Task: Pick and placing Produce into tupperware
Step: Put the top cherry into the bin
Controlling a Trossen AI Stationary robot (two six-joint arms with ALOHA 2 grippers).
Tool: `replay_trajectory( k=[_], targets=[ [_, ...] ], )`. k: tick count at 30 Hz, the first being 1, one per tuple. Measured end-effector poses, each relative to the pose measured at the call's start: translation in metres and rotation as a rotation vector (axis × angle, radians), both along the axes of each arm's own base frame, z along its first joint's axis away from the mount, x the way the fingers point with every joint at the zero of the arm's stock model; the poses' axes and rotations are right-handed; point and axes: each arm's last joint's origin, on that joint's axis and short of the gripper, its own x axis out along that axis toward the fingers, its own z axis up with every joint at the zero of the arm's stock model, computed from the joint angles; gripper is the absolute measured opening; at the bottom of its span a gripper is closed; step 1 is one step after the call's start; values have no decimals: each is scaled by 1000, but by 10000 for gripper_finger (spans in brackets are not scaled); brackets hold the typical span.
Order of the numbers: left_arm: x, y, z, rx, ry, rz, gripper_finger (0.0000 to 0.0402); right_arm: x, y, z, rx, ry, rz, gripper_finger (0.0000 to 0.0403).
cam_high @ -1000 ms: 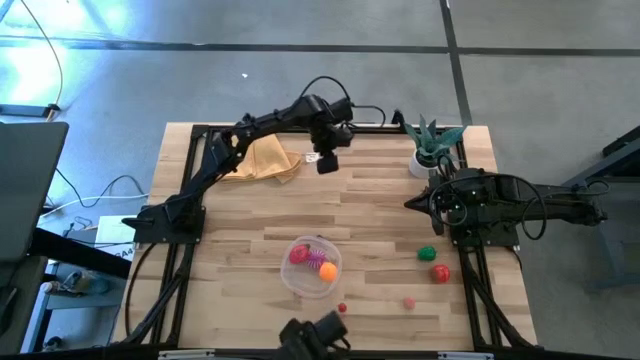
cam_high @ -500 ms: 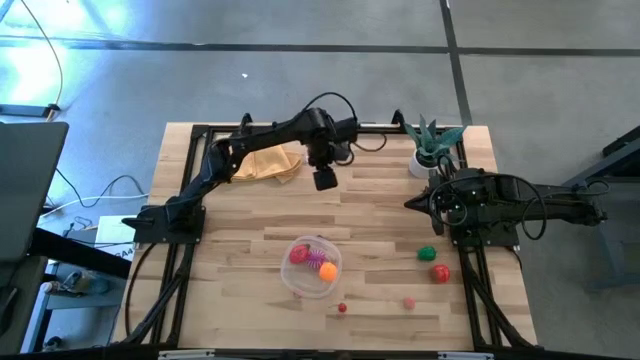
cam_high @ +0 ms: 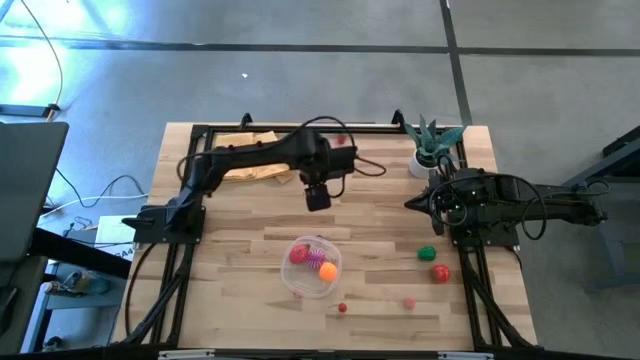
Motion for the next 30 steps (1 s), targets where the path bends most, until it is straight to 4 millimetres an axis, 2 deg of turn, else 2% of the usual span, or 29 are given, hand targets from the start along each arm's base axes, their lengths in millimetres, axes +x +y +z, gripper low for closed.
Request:
replay_trajectory(
  k=[3, 8, 12, 16, 21, 23, 26, 30],
  targets=[
    [-10, -12, 4, 6, 6, 26, 195, 0, 0, 0, 0, 0, 0, 0],
    [-43, -24, 6, 17, 38, 106, 195, 0, 0, 0, 0, 0, 0, 0],
    [-72, -30, -12, -1, -30, 186, 195, 0, 0, 0, 0, 1, 0, 0],
    [-85, -36, -37, -98, -287, 245, 195, 0, 0, 0, 0, 0, 0, 0],
    [-85, -38, -49, -84, -466, 337, 195, 0, 0, 0, 0, 0, 0, 0],
    [-84, -38, -50, -54, -500, 482, 195, 0, 0, 0, 0, 1, 0, 0],
    [-76, -45, -55, -105, -555, 671, 195, 0, 0, 0, 0, 1, 0, 0],
    [-64, -54, -63, -144, -604, 754, 195, 0, 0, 0, 0, 0, 0, 0]
  ],
)
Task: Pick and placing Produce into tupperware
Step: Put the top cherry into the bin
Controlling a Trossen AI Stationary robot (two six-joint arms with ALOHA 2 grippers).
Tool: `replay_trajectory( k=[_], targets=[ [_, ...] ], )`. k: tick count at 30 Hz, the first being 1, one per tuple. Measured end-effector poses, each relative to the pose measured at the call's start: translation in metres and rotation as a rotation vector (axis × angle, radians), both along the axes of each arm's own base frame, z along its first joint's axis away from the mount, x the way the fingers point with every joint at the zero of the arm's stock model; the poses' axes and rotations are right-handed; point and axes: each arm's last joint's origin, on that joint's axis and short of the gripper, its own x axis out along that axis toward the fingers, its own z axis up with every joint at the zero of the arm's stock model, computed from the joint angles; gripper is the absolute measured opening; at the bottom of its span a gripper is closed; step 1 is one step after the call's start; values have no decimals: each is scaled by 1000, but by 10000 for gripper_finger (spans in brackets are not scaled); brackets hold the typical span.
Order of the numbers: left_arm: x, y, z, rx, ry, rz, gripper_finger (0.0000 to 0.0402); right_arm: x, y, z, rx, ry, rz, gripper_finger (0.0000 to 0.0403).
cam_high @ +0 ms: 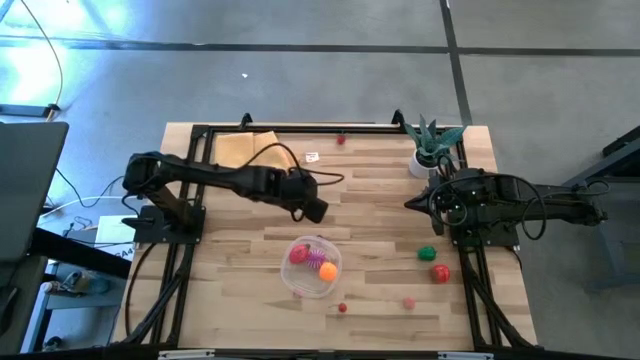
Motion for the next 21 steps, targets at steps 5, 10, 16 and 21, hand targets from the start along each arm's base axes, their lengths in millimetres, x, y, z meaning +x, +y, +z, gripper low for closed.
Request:
replay_trajectory(
  k=[5, 10, 16, 21],
  targets=[
    [8, -4, -4, -12, -29, 31, 195, 0, 0, 0, 0, 2, -1, 0],
    [19, -15, -11, -44, -25, 46, 195, 0, 0, 0, 0, 1, -1, 0],
    [39, -28, -14, -62, 58, 15, 195, 0, 0, 0, 0, 1, -1, 0],
    [52, -34, -16, -72, 196, 2, 195, 0, 0, 0, 0, 1, -1, 0]
  ],
)
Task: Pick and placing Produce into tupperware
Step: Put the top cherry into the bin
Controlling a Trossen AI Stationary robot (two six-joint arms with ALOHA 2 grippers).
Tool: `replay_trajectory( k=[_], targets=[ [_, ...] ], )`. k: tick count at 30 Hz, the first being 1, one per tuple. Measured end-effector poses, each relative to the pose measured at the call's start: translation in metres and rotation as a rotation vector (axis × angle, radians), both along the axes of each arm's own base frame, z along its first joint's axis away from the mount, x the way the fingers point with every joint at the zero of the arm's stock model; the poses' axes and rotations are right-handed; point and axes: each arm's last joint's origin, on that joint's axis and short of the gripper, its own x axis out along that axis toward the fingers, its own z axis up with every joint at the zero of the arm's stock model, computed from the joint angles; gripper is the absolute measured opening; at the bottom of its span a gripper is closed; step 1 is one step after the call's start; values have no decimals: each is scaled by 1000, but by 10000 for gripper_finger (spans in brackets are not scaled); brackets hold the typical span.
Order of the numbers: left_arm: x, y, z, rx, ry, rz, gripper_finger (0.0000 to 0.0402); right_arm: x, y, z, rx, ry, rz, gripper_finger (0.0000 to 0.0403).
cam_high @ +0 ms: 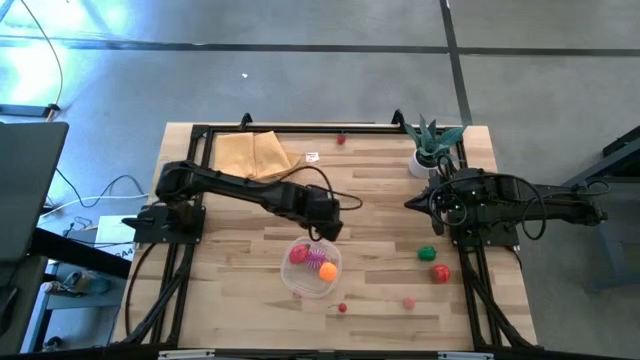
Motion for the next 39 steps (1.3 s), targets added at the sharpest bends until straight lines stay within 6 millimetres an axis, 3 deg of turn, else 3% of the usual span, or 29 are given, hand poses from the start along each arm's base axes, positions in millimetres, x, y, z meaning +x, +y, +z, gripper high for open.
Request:
replay_trajectory(
  k=[7, 14, 29, 39],
  targets=[
    [28, -1, -11, -68, 33, 1, 195, 0, 0, 0, 0, 0, 1, 0],
    [41, -2, -23, -115, 75, 30, 196, 0, 0, 0, 0, 0, 0, 0],
    [40, -3, -48, -165, 200, 116, 196, 0, 0, 0, 0, 0, 1, 0],
    [39, -4, -54, -217, 228, 145, 196, 0, 0, 0, 0, 0, 0, 0]
  ],
)
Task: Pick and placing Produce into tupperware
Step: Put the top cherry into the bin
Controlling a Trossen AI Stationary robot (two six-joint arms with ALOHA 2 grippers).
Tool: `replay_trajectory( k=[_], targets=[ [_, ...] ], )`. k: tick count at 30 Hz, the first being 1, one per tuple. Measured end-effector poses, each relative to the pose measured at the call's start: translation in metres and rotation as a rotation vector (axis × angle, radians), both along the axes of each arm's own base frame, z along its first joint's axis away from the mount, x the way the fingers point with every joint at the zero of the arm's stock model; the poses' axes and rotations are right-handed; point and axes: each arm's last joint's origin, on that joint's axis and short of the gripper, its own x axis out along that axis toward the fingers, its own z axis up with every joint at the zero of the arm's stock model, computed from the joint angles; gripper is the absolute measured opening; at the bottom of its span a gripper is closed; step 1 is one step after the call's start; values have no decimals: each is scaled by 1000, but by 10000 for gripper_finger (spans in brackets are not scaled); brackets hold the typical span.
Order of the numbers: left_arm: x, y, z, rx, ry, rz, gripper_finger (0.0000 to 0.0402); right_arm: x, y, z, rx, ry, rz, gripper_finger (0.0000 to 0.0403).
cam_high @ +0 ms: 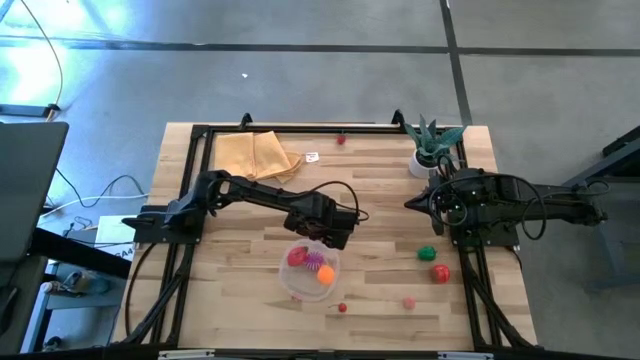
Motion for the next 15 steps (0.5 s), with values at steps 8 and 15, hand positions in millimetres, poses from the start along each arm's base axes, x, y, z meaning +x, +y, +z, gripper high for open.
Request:
replay_trajectory(
  k=[8, 15],
  targets=[
    [1, -1, -3, -20, 3, 2, 196, 0, 0, 0, 0, 0, 0, 0],
    [1, -2, -3, -51, 3, 2, 196, 0, 0, 0, 0, 0, 0, 0]
  ],
)
